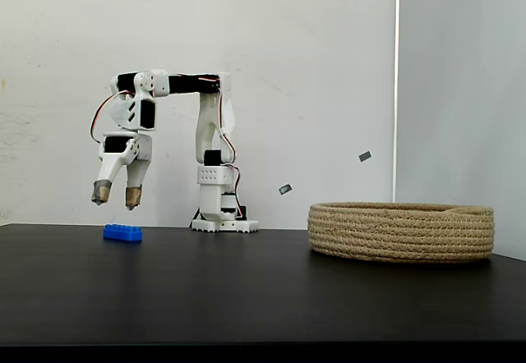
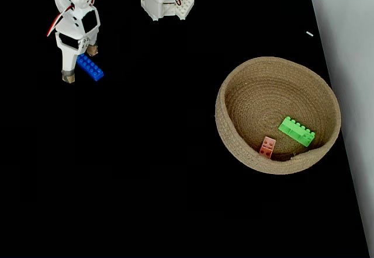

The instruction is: Place the lego blocks in the tray

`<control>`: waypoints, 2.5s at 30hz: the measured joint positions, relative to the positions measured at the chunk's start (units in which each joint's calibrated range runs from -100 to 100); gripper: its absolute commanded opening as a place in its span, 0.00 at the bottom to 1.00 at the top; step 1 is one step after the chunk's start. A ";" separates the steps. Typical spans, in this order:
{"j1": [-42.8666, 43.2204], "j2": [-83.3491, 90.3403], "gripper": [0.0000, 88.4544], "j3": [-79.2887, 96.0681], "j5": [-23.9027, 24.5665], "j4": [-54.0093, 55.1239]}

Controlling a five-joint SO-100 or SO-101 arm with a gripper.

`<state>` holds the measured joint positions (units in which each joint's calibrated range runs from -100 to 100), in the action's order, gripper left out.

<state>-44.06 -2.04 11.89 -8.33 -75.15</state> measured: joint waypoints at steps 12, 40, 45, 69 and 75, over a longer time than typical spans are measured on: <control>-2.12 -2.12 0.32 6.10 2.78 2.03; 0.98 -0.08 0.00 6.98 3.27 3.33; 8.06 2.37 0.00 -7.51 3.27 -4.63; 66.53 2.46 0.43 -24.66 -3.32 10.31; 67.83 2.46 0.39 -24.13 -3.32 10.88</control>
<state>23.78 0.42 -12.24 -11.65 -64.27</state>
